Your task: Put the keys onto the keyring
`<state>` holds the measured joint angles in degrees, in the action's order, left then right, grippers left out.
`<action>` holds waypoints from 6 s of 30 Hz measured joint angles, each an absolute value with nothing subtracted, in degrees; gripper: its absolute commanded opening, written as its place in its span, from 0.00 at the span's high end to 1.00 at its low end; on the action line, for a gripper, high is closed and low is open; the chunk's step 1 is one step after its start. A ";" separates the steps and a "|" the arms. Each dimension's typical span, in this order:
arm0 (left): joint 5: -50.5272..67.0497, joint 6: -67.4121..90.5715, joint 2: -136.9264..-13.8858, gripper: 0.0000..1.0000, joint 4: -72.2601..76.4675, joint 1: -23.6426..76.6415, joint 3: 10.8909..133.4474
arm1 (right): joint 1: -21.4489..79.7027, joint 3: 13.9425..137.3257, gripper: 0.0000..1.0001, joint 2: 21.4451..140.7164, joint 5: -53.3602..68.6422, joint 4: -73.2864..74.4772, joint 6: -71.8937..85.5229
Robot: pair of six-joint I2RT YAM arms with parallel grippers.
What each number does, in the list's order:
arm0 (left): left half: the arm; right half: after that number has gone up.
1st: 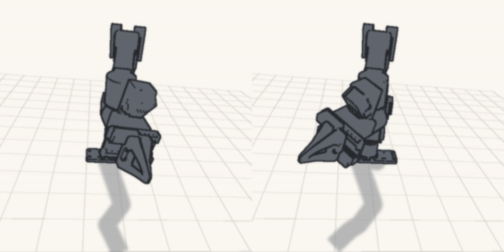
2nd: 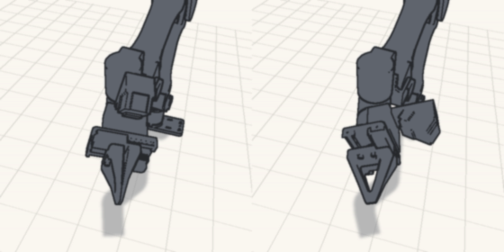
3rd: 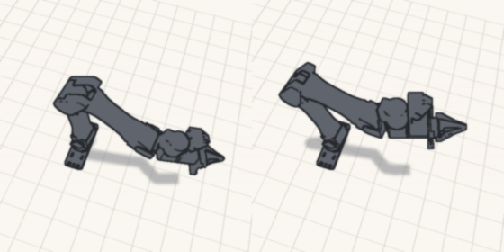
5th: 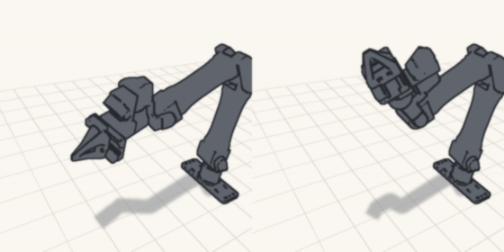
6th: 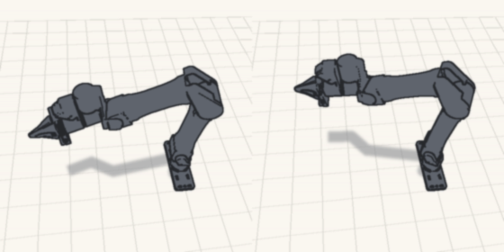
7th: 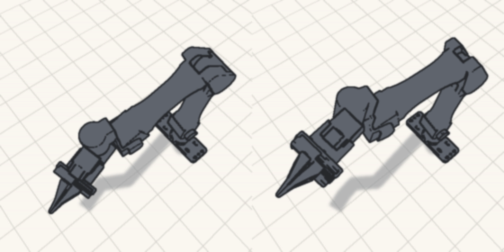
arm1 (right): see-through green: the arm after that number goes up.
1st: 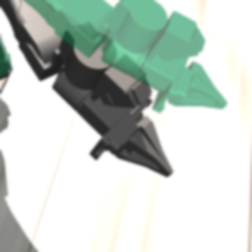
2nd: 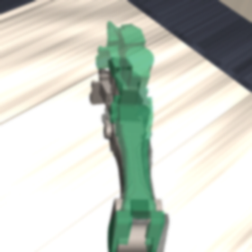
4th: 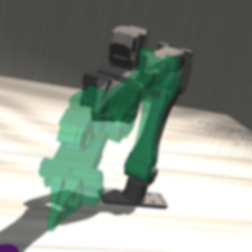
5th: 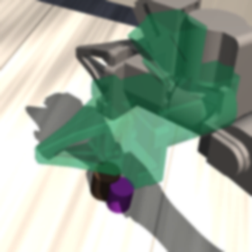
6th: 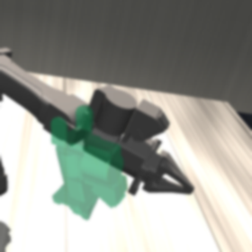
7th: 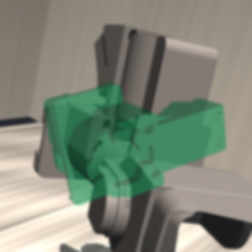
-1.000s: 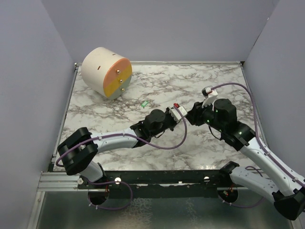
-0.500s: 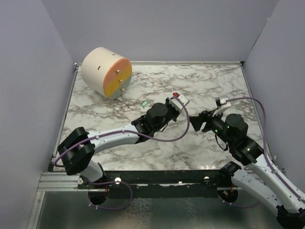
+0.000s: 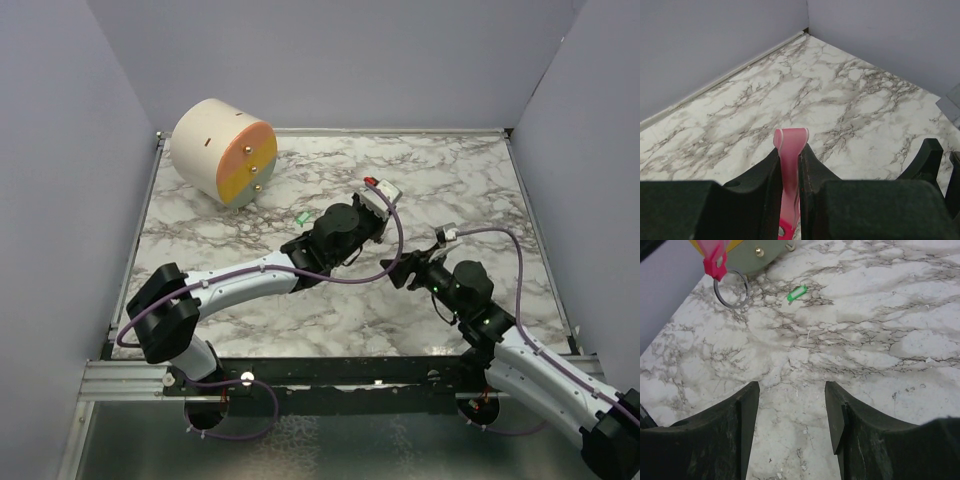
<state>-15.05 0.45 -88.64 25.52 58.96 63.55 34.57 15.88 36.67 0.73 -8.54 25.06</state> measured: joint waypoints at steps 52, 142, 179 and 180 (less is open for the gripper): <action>-14.39 3.60 -91.55 0.88 23.51 60.88 66.28 | 34.57 10.07 0.54 56.73 1.43 -58.83 32.82; -40.25 4.05 -73.52 0.08 25.15 58.46 49.89 | 34.79 29.28 0.99 58.76 -16.27 -18.15 30.09; -27.38 24.95 -100.53 0.40 11.46 39.55 56.82 | 34.79 30.87 0.99 61.28 -18.81 -13.28 27.09; -27.35 25.04 -101.84 0.40 11.22 39.42 57.60 | 34.79 30.87 0.99 60.77 -18.81 -13.28 27.07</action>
<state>-27.35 25.04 -101.84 11.22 39.42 57.60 34.79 30.87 60.77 -18.81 -13.28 27.07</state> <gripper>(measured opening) 0.624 0.073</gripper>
